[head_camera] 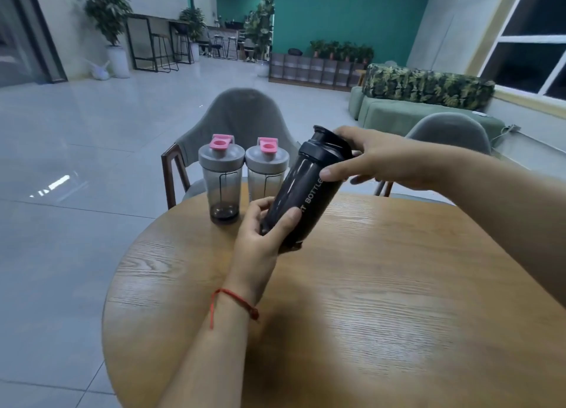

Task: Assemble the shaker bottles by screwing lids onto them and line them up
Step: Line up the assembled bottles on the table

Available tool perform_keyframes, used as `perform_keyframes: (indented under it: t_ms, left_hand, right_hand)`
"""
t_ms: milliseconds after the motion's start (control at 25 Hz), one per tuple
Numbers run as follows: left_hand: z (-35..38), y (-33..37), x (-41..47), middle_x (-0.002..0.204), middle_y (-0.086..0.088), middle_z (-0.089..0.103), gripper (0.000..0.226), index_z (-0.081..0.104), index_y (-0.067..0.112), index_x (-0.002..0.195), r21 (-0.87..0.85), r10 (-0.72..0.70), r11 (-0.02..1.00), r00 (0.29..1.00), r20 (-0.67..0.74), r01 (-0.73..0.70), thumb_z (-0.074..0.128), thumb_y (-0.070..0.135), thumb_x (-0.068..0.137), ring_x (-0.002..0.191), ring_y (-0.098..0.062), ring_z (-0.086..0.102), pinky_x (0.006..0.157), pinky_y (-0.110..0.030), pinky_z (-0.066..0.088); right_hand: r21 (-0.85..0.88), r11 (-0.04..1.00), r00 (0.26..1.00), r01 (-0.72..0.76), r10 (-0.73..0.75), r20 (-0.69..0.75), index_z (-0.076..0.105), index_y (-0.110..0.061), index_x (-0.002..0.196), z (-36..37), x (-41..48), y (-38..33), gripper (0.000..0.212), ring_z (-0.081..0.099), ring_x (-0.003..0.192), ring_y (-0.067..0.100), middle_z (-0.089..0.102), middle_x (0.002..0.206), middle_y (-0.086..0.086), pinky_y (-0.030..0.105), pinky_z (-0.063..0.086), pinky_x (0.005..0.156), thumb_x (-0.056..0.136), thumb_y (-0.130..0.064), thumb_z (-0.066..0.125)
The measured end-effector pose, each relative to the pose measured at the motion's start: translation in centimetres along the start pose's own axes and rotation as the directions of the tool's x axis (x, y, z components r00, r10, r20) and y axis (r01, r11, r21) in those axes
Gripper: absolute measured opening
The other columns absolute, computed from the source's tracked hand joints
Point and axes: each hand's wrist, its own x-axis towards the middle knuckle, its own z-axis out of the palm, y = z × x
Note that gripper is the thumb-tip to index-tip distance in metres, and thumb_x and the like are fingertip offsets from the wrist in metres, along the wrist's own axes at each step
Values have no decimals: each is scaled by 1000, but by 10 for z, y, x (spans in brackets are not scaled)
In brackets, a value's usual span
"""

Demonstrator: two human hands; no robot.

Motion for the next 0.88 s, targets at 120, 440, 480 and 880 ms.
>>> perform_keyframes:
  t_ms: [120,440,480,880]
  left_hand:
    - [0,-4,9,134,-11,71,43,61,19,140,32,-198,980,980,-21,199,56,52,112,115,-38,76,99,-57,66]
    - [-13,-21,24,114,20,66,43,52,29,144,335,-95,931,983,-160,144,68,44,107,104,-2,65,99,-37,53]
    - [-13,-21,23,112,22,64,43,50,31,143,357,-89,924,986,-144,136,68,43,107,101,6,60,96,-32,49]
    - [-25,-21,26,112,20,67,45,52,27,146,365,-47,926,986,-158,103,70,39,106,96,9,60,78,-17,47]
  right_hand:
    - [-45,997,996,-57,54,-66,62,-33,132,-2,21,4,60,75,109,25,72,126,3,41,64,83,82,-53,90]
    - [-463,843,887,-275,36,-461,50,-18,132,29,92,36,89,61,100,33,63,116,7,42,46,76,76,-84,70]
    - [-478,843,884,-247,-6,-468,50,-22,137,36,98,37,87,61,101,35,62,117,8,42,47,78,77,-83,69]
    - [-608,780,913,-148,-128,-386,45,-23,151,81,116,52,78,65,111,47,55,129,17,42,45,82,87,-58,74]
